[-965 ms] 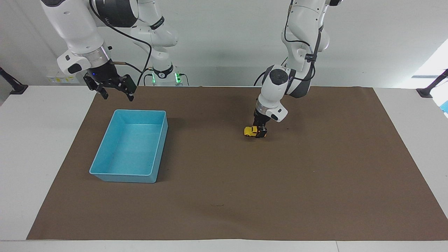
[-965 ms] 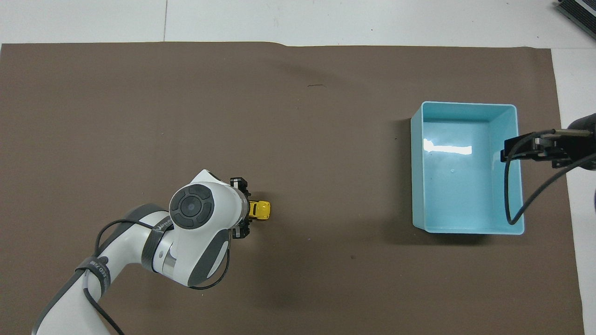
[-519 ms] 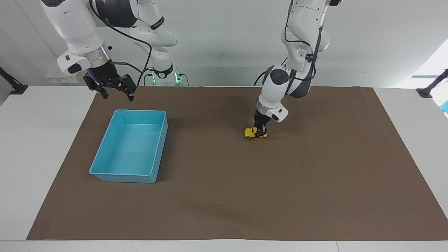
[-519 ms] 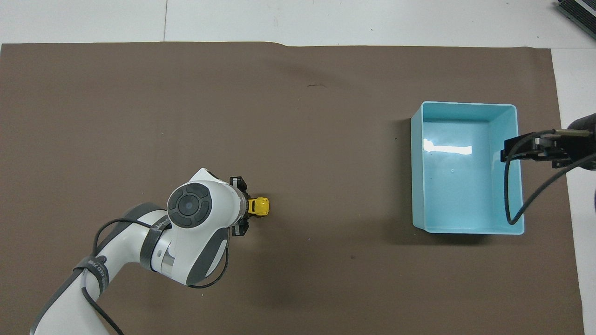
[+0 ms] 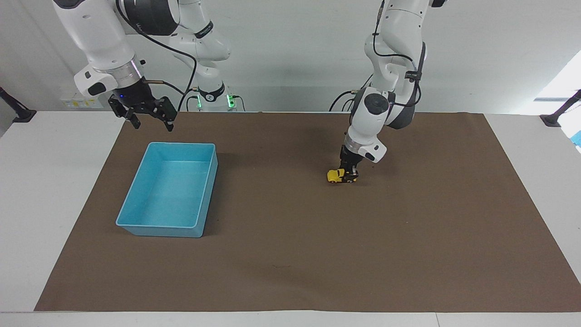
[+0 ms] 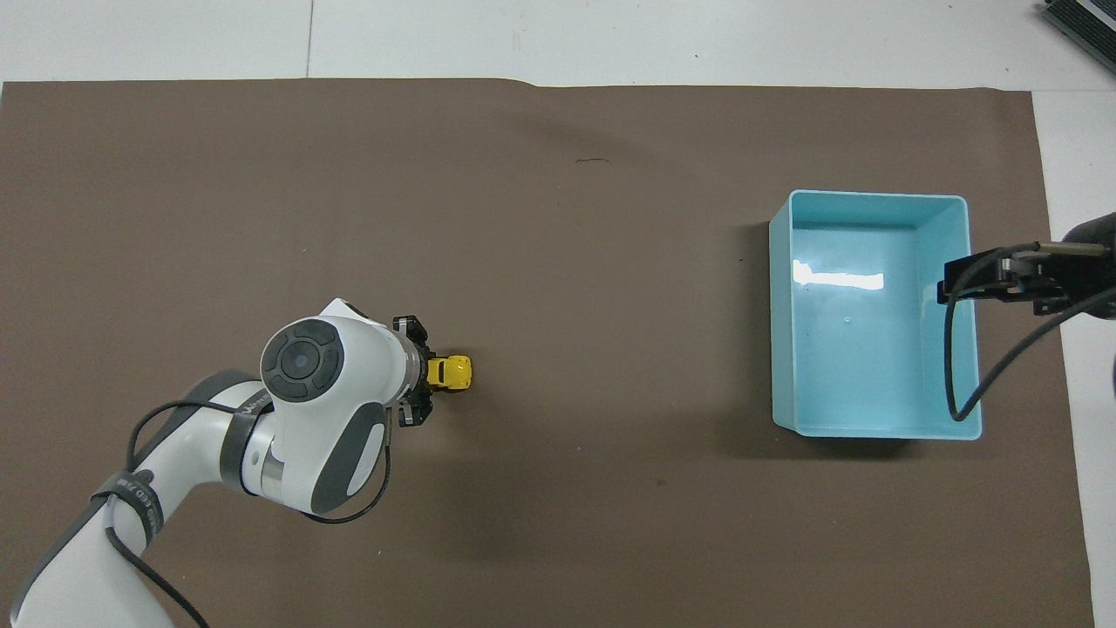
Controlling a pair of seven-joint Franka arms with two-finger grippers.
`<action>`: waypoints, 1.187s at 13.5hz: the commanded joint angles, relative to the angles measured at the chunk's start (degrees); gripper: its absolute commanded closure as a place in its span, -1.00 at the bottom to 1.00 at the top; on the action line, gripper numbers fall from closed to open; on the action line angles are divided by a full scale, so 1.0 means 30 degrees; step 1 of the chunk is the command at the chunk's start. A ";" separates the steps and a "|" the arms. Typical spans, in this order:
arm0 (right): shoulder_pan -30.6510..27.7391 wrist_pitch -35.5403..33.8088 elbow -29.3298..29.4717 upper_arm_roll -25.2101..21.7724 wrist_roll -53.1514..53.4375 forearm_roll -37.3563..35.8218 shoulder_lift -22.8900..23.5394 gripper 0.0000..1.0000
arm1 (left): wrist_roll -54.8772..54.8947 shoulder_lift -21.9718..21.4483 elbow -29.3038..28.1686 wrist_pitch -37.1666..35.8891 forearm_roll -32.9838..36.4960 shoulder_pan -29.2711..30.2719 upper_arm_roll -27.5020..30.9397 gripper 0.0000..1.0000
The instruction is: Wind up and store yellow beetle car
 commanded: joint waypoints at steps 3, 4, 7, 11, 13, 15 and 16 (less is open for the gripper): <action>-0.0216 0.0108 -0.0164 0.0103 -0.0273 0.0104 -0.0215 -1.00 | 0.2268 0.0425 -0.0296 0.0492 -0.0111 0.2431 0.0143 0.87; -0.0216 0.0108 -0.0164 0.0103 -0.0274 0.0104 -0.0215 -1.00 | 0.2620 0.0454 -0.0297 0.0521 -0.0111 0.2872 0.0114 0.85; -0.0216 0.0108 -0.0164 0.0103 -0.0274 0.0104 -0.0215 -1.00 | 0.3121 0.0484 -0.0297 0.0550 0.0064 0.3753 0.0143 0.79; -0.0216 0.0108 -0.0164 0.0103 -0.0273 0.0104 -0.0215 -1.00 | 0.3209 0.0484 -0.0209 0.0405 0.0124 0.3931 0.0143 0.65; -0.0216 0.0108 -0.0164 0.0103 -0.0245 0.0104 -0.0215 -1.00 | 0.3151 0.0484 -0.0122 0.0317 0.0124 0.3931 0.0143 0.39; -0.0216 0.0108 -0.0164 0.0103 -0.0274 0.0104 -0.0215 -1.00 | 0.3063 0.0251 0.0287 -0.0061 0.0124 0.3902 0.0143 -0.99; -0.0216 0.0108 -0.0164 0.0103 -0.0274 0.0104 -0.0215 -1.00 | 0.3005 0.0104 0.0840 -0.1080 0.0124 0.3873 0.0143 -1.00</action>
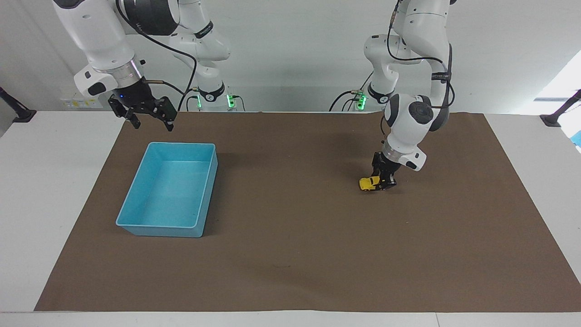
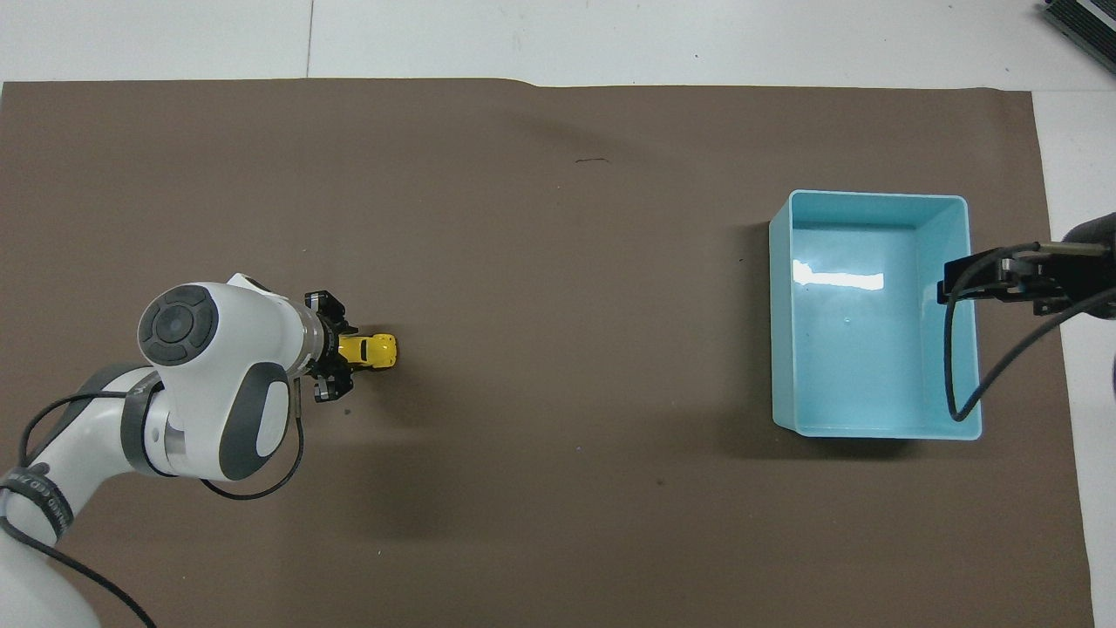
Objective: Wind up and store yellow beetle car
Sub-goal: 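Release the car with the left gripper so it rolls toward the bin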
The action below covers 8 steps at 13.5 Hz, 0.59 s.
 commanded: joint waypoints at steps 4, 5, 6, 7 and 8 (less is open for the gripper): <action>-0.0216 0.0108 -0.0164 0.0103 -0.0245 0.0104 -0.0215 -1.00 | 0.0063 0.0228 0.3163 -0.4041 0.0255 0.0267 -0.0030 -1.00; -0.0216 0.0108 -0.0164 0.0103 -0.0273 0.0104 -0.0215 -1.00 | 0.0063 0.0228 0.3165 -0.4014 0.0255 0.0267 -0.0030 -1.00; -0.0216 0.0108 -0.0164 0.0103 -0.0245 0.0104 -0.0215 -1.00 | 0.0092 0.0228 0.3165 -0.4014 0.0255 0.0267 -0.0030 -1.00; -0.0216 0.0108 -0.0164 0.0103 -0.0273 0.0104 -0.0215 -1.00 | 0.0092 0.0228 0.3165 -0.4014 0.0255 0.0296 -0.0030 -1.00; -0.0216 0.0108 -0.0164 0.0103 -0.0274 0.0104 -0.0215 -1.00 | 0.0121 0.0228 0.3165 -0.4014 0.0255 0.0296 -0.0030 -1.00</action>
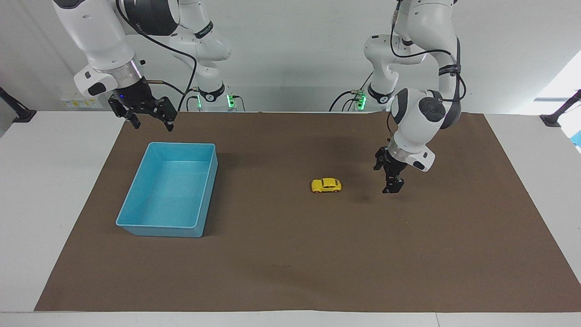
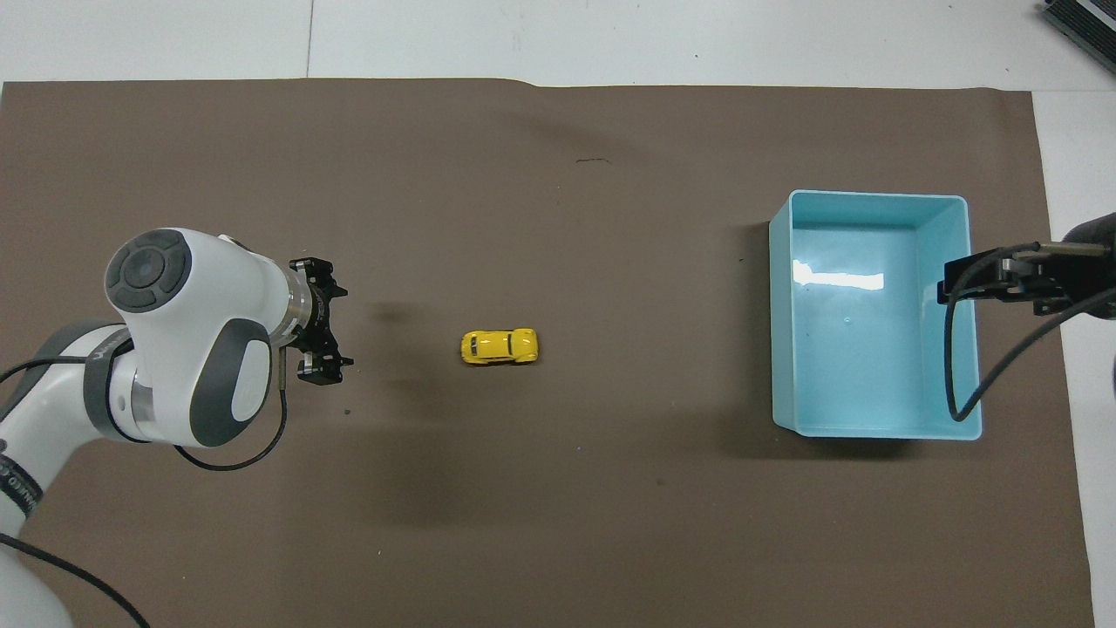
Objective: Wind up and store yellow beetle car
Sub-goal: 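Release the car with the left gripper so it rolls toward the bin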
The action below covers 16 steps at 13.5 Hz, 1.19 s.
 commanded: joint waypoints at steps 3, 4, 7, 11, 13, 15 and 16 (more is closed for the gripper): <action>-0.0216 0.0108 -0.0165 0.0103 -0.0274 0.0104 -0.0215 -1.00 | 0.0108 0.0160 0.0277 -0.0483 0.0235 0.0275 -0.0124 -1.00; -0.0216 0.0108 -0.0165 0.0103 -0.0245 0.0104 -0.0215 -1.00 | 0.0108 0.0160 0.0277 -0.0483 0.0206 0.0304 -0.0124 -1.00; -0.0216 0.0108 -0.0165 0.0103 -0.0274 0.0104 -0.0215 -1.00 | 0.0196 0.0160 0.0277 -0.0453 0.0206 0.0334 -0.0124 -1.00; -0.0216 0.0108 -0.0165 0.0103 -0.0245 0.0104 -0.0215 -1.00 | 0.0313 0.0160 0.0248 -0.0395 0.0206 0.0334 -0.0095 -1.00; -0.0216 0.0108 -0.0165 0.0103 -0.0274 0.0104 -0.0215 -1.00 | 0.0342 0.0160 0.0248 -0.0366 0.0206 0.0334 -0.0095 -1.00; -0.0216 0.0108 -0.0165 0.0103 -0.0245 0.0104 -0.0215 -1.00 | 0.0342 0.0160 0.0248 -0.0307 0.0206 0.0363 -0.0095 -1.00; -0.0216 0.0108 -0.0165 0.0103 -0.0274 0.0104 -0.0215 -1.00 | 0.0313 0.0160 0.0248 -0.0336 0.0235 0.0334 -0.0095 -1.00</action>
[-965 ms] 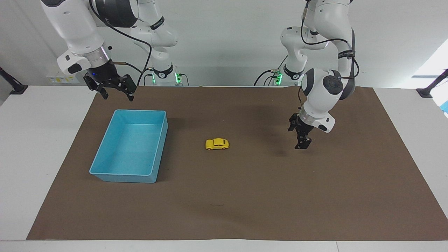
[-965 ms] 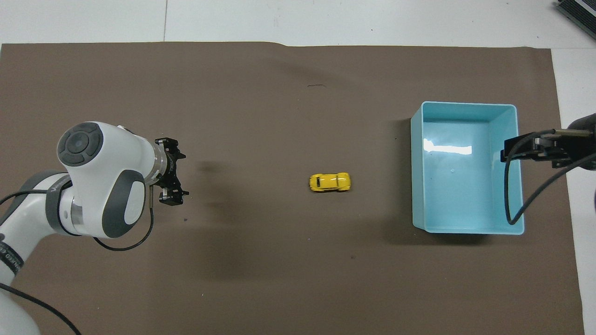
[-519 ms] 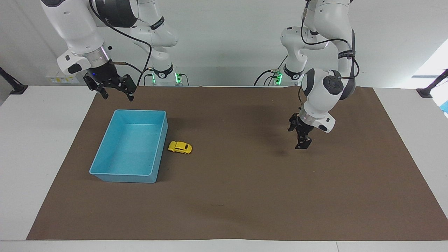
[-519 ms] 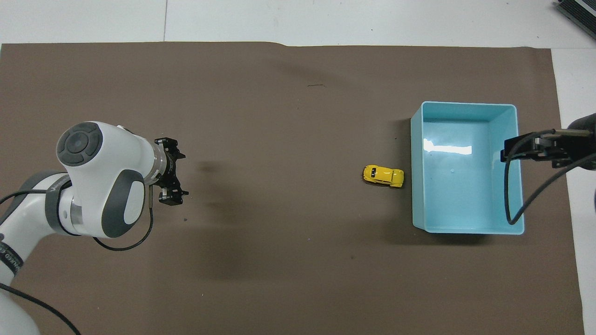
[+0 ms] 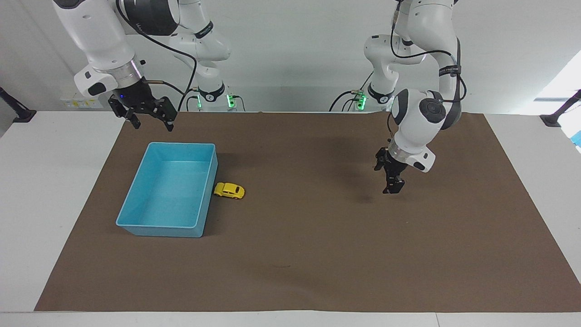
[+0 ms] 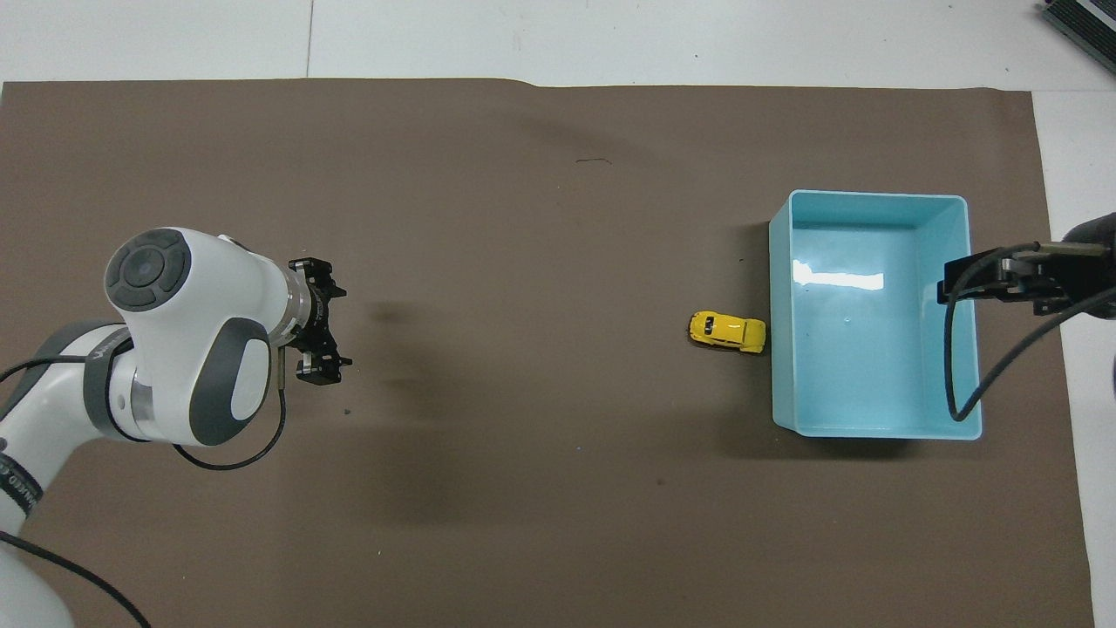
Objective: Wind up and store yellow beetle car
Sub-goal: 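Release the car with the left gripper so it rolls toward the bin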
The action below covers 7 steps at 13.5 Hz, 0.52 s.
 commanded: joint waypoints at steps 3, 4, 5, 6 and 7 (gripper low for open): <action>-0.0216 0.0137 -0.0165 0.0074 -0.0129 -0.0012 -0.0215 -1.00 | 0.0258 0.0115 0.0247 -0.0363 0.0205 0.0318 -0.0153 -1.00; -0.0303 0.0224 -0.0136 0.0015 -0.0156 -0.0129 -0.0186 -1.00 | 0.0258 0.0115 0.0247 -0.0363 0.0205 0.0318 -0.0153 -1.00; -0.0333 0.0167 -0.0164 -0.0130 -0.0244 0.0044 -0.0186 -1.00 | 0.0229 0.0115 0.0276 -0.0334 0.0205 0.0318 -0.0153 -1.00; -0.0391 0.0137 -0.0165 -0.0132 -0.0245 0.0046 -0.0215 -1.00 | 0.0229 0.0115 0.0277 -0.0334 0.0205 0.0318 -0.0153 -1.00; -0.0363 -0.0037 -0.0165 -0.0103 -0.0332 0.0133 -0.0244 -1.00 | 0.0229 0.0144 0.0277 -0.0304 0.0205 0.0318 -0.0153 -1.00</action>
